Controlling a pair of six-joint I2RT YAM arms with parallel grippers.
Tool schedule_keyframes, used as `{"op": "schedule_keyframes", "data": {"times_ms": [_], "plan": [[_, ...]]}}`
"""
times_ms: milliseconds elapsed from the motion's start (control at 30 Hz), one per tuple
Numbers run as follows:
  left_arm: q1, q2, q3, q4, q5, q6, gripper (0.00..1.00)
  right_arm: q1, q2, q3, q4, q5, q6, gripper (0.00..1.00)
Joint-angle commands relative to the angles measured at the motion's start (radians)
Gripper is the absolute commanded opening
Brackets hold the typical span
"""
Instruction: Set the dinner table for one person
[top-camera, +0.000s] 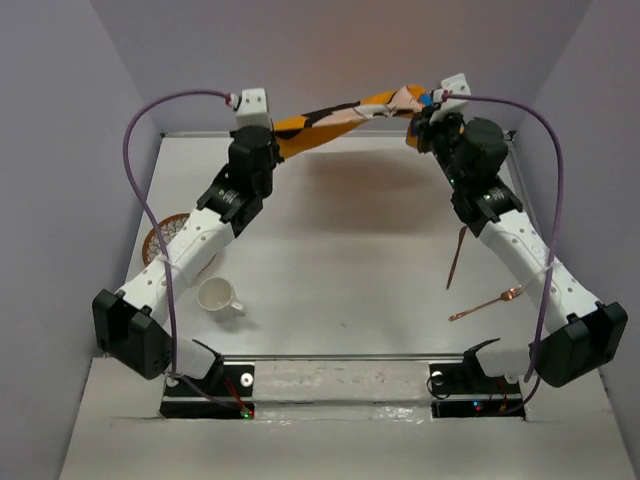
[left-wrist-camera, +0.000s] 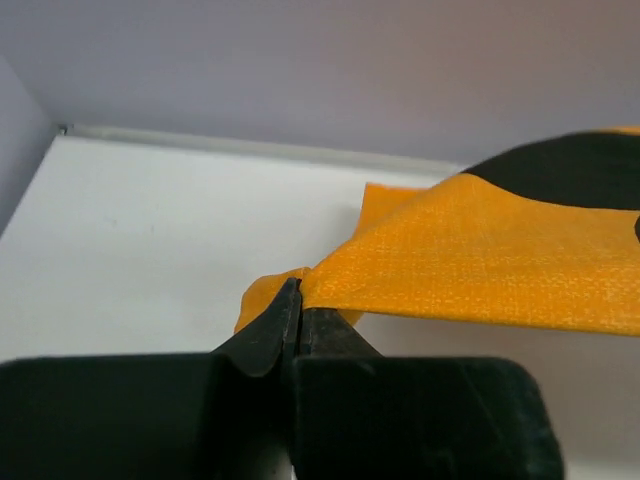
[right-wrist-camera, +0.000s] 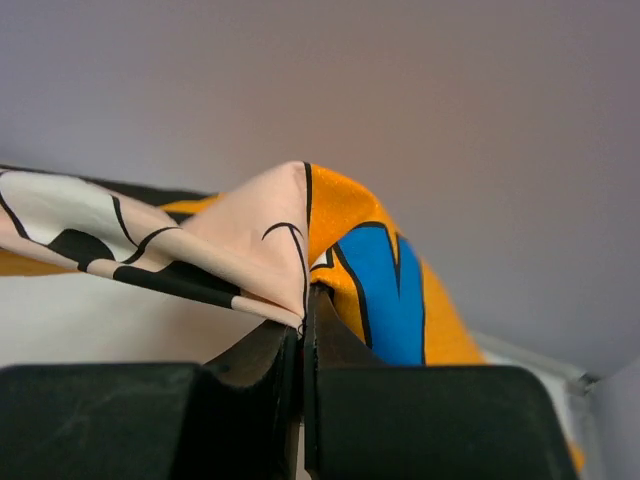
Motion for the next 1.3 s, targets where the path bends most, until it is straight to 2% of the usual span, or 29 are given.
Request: {"op": "schedule_keyframes", "data": {"times_ms": [0, 33, 67, 100, 133, 200, 233, 300, 333, 367, 433, 467, 533, 700, 833, 900, 933, 967, 1033, 1067, 1100, 1167, 1200, 1233, 1267], "plan": [[0.029, -0.173, -0.369, 0.123, -0.056, -0.163, 0.11, -0.005, 0.022, -0.357, -0.006, -0.019, 0.205, 0.09], [0.030, -0.197, -0.437, 0.140, -0.012, -0.215, 0.21, 0.004, 0.023, -0.412, 0.017, -0.034, 0.233, 0.10], [0.033, -0.237, -0.551, 0.166, 0.012, -0.249, 0.22, 0.004, 0.031, -0.454, 0.032, -0.047, 0.279, 0.10], [0.035, -0.257, -0.552, 0.177, 0.040, -0.285, 0.22, 0.004, 0.031, -0.488, 0.037, -0.065, 0.307, 0.10], [0.037, -0.286, -0.649, 0.203, 0.096, -0.339, 0.20, 0.004, 0.037, -0.541, 0.044, -0.089, 0.337, 0.11], [0.037, -0.308, -0.748, 0.218, 0.135, -0.367, 0.12, 0.004, 0.048, -0.589, 0.038, -0.079, 0.368, 0.11], [0.035, -0.318, -0.774, 0.220, 0.164, -0.382, 0.16, 0.004, 0.047, -0.602, 0.034, -0.071, 0.373, 0.12], [0.035, -0.345, -0.826, 0.219, 0.198, -0.395, 0.36, 0.004, 0.034, -0.618, 0.005, -0.048, 0.390, 0.16], [0.037, -0.352, -0.837, 0.212, 0.204, -0.398, 0.58, 0.004, 0.010, -0.628, -0.009, -0.057, 0.390, 0.24], [0.035, -0.378, -0.849, 0.197, 0.203, -0.398, 0.60, 0.004, -0.007, -0.631, -0.033, -0.071, 0.393, 0.31], [0.037, -0.407, -0.852, 0.191, 0.195, -0.399, 0.61, 0.004, -0.047, -0.635, -0.061, -0.103, 0.422, 0.43], [0.037, -0.433, -0.843, 0.183, 0.195, -0.401, 0.61, 0.004, -0.085, -0.638, -0.095, -0.170, 0.442, 0.51], [0.035, -0.457, -0.826, 0.169, 0.191, -0.398, 0.59, 0.004, -0.139, -0.643, -0.147, -0.218, 0.451, 0.55], [0.033, -0.515, -0.820, 0.123, 0.194, -0.399, 0.56, 0.004, -0.249, -0.689, -0.261, -0.183, 0.518, 0.66], [0.017, -0.518, -0.858, 0.105, 0.188, -0.411, 0.56, 0.004, -0.320, -0.737, -0.275, -0.124, 0.601, 0.66], [0.003, -0.486, -0.862, 0.102, 0.183, -0.411, 0.56, 0.004, -0.308, -0.735, -0.281, -0.085, 0.606, 0.58], [-0.023, -0.474, -0.849, 0.097, 0.163, -0.407, 0.56, 0.004, -0.264, -0.715, -0.300, -0.061, 0.608, 0.50], [-0.040, -0.461, -0.840, 0.097, 0.163, -0.402, 0.56, 0.004, -0.239, -0.705, -0.301, -0.048, 0.608, 0.50], [-0.104, -0.425, -0.794, 0.064, 0.090, -0.376, 0.56, 0.004, -0.179, -0.688, -0.325, -0.035, 0.615, 0.37], [-0.126, -0.400, -0.767, 0.023, 0.030, -0.370, 0.57, 0.004, -0.170, -0.680, -0.348, -0.025, 0.633, 0.26], [-0.147, -0.392, -0.759, 0.004, -0.002, -0.359, 0.57, 0.004, -0.170, -0.688, -0.354, -0.010, 0.647, 0.26], [-0.197, -0.386, -0.759, -0.047, -0.044, -0.368, 0.59, 0.004, -0.206, -0.729, -0.374, 0.080, 0.679, 0.32], [-0.201, -0.389, -0.775, -0.056, -0.032, -0.399, 0.59, 0.004, -0.225, -0.741, -0.380, 0.096, 0.716, 0.38], [-0.212, -0.403, -0.791, -0.061, 0.002, -0.416, 0.59, 0.004, -0.261, -0.758, -0.382, 0.119, 0.736, 0.48], [-0.220, -0.403, -0.809, -0.061, 0.002, -0.433, 0.59, 0.004, -0.262, -0.773, -0.382, 0.134, 0.759, 0.49]]}}
